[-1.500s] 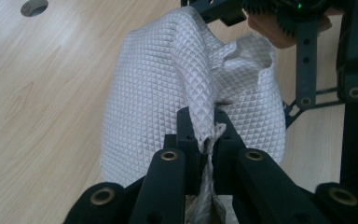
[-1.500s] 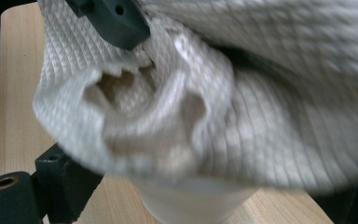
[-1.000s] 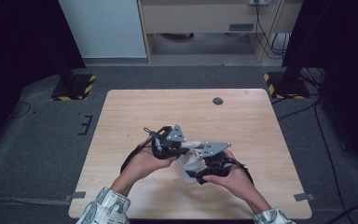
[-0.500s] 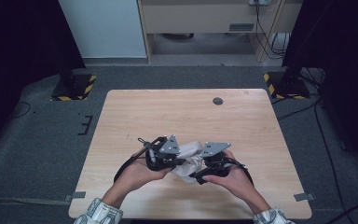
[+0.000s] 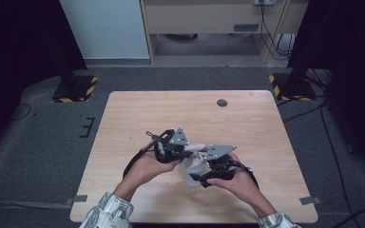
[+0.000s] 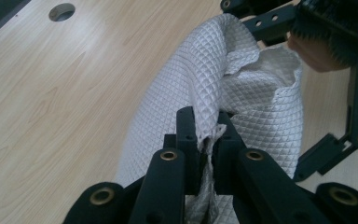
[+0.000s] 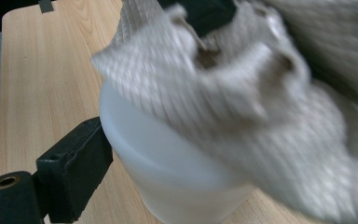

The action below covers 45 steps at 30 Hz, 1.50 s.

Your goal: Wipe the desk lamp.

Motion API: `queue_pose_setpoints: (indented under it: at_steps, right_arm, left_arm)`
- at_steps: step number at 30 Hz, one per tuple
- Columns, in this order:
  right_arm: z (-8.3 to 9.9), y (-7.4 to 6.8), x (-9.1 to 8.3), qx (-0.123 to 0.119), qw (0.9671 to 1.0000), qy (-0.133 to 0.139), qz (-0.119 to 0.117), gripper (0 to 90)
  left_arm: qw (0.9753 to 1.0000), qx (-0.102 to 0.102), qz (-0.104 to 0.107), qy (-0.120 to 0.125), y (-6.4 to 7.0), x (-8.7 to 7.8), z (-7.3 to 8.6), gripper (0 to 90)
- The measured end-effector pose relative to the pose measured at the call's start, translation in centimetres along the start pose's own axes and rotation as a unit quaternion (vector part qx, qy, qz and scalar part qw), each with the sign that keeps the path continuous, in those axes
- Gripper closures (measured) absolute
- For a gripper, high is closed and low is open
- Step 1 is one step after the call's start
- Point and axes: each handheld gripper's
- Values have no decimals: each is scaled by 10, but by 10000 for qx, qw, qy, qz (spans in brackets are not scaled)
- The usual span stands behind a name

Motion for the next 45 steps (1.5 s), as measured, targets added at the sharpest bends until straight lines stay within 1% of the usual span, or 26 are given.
queue_pose_setpoints:
  at_steps: [2, 4, 5, 7, 9, 10, 11, 12, 13, 15, 17, 19, 21, 23, 25, 28, 30, 32, 33, 34, 35, 37, 39, 45]
  right_arm:
    - [0, 0, 0, 2, 10000, 5, 2, 98]
    - [0, 0, 0, 6, 10000, 5, 11, 99]
    - [0, -1, 0, 12, 10000, 7, 22, 99]
    - [1, -1, -1, 16, 10000, 22, 41, 101]
    - [1, -1, -1, 28, 10000, 24, 42, 101]
    - [1, -1, -1, 24, 10000, 33, 45, 101]
    - [1, -1, -1, 24, 10000, 33, 45, 101]
    - [1, -1, -1, 28, 10000, 34, 44, 101]
    - [1, -1, -1, 27, 10000, 37, 45, 101]
    - [1, -1, -1, 34, 10000, 38, 40, 101]
    - [1, -1, -1, 33, 10000, 41, 34, 101]
    - [1, -1, -1, 33, 10000, 41, 31, 101]
    - [1, -1, -1, 38, 10000, 41, 35, 102]
    - [1, -1, -1, 41, 10000, 43, 36, 101]
    - [1, -1, -1, 46, 10000, 41, 34, 101]
    - [1, -1, -1, 45, 10000, 42, 31, 102]
    - [1, -1, -1, 46, 10000, 47, 26, 101]
    - [2, -1, -1, 59, 10000, 47, 16, 101]
    - [2, -1, -1, 59, 10000, 51, 20, 101]
    - [2, -1, -1, 55, 10000, 57, 20, 101]
    - [2, -1, -1, 55, 10000, 57, 20, 101]
    - [2, -1, -1, 64, 10000, 59, 14, 100]
    - [2, 0, 0, 60, 10000, 66, 9, 99]
    - [2, 0, 0, 76, 9999, 62, 32, 98]
  left_arm:
    - [10000, -29, -11, 16, -1, -2, 3, 844]
    - [9999, -77, -91, 66, -2, -10, 11, 844]
    - [9999, -77, -91, 66, -2, -10, 11, 844]
    - [9998, -118, -129, 114, -2, -18, 20, 844]
    - [9997, -117, -148, 120, -2, -20, 23, 844]
    - [9997, -123, -175, 111, 0, -24, 29, 844]
    - [9997, -123, -175, 111, 0, -24, 29, 844]
    - [9996, -180, -157, 159, 0, -24, 32, 844]
    - [9996, -186, -143, 132, 3, -24, 38, 844]
    - [9997, -187, -134, 120, 4, -24, 41, 845]
    - [9995, -247, -123, 142, 6, -23, 49, 845]
    - [9995, -258, -113, 143, 7, -23, 52, 845]
    - [9995, -260, -95, 133, 9, -19, 56, 845]
    - [9996, -233, -90, 107, 9, -18, 58, 845]
    - [9997, -236, -90, 50, 10, -13, 61, 845]
    - [9995, -283, -66, 88, 9, -10, 63, 845]
    - [9996, -278, -55, 88, 9, -9, 64, 845]
    - [9996, -273, -14, 57, 8, -4, 65, 845]
    - [9996, -273, -14, 57, 8, -4, 65, 845]
    - [9997, -256, 13, 10, 8, 1, 67, 845]
    - [9997, -256, 13, 10, 8, 1, 67, 845]
    - [9997, -235, 46, -33, 8, 6, 69, 845]
    - [9996, -258, 88, -54, 8, 13, 71, 845]
    - [9995, -268, 141, -124, 7, 20, 74, 846]
Point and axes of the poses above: each handheld gripper's, and its own axes: x roughly forward along the jaws, z roughly out of its underside, y roughly to its right, and after that the axes turned 1 degree about -y, right-handed
